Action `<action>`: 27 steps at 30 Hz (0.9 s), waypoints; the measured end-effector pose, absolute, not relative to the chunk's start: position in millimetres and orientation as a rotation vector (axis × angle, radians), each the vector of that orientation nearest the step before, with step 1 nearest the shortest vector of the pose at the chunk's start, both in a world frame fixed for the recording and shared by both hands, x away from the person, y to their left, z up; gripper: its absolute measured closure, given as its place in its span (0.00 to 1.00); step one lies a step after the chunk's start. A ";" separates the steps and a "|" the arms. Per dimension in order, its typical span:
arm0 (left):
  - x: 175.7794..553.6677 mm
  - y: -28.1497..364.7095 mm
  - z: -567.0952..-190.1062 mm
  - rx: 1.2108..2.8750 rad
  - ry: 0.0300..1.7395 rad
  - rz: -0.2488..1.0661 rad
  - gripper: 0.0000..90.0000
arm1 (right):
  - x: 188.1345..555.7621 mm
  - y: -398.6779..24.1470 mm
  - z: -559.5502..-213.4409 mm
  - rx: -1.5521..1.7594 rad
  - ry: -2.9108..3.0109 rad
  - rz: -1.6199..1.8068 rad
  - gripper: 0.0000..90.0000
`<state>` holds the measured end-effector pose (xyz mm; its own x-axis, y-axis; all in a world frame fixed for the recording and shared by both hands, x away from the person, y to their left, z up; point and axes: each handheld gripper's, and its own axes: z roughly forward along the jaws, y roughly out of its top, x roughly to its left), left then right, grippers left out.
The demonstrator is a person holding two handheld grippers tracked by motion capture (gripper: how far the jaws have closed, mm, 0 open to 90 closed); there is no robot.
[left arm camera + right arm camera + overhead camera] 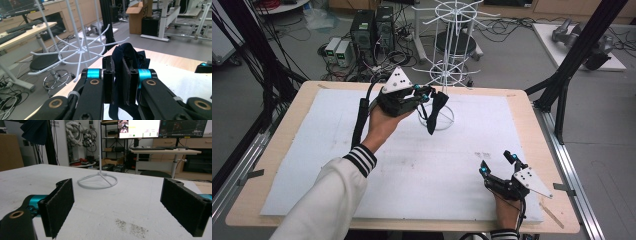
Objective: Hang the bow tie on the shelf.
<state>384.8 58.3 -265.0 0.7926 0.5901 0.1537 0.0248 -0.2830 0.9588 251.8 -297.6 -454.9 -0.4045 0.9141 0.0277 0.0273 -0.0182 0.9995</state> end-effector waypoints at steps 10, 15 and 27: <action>377.7 54.0 -260.4 1.784 0.440 0.580 0.90 | 251.7 -297.3 -455.0 1.022 1.518 1.520 0.12; 375.7 50.0 -256.5 1.758 0.436 0.563 0.90 | 251.9 -297.6 -454.8 1.018 1.519 1.516 0.12; 385.6 38.4 -261.1 1.759 0.441 0.550 0.90 | 251.7 -297.7 -454.9 1.023 1.519 1.519 0.12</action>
<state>385.6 38.4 -261.1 0.8175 0.5599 0.1350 0.0092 -0.2471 0.9689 251.7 -297.7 -454.9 -0.4045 0.9140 0.0320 0.0320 -0.0209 0.9993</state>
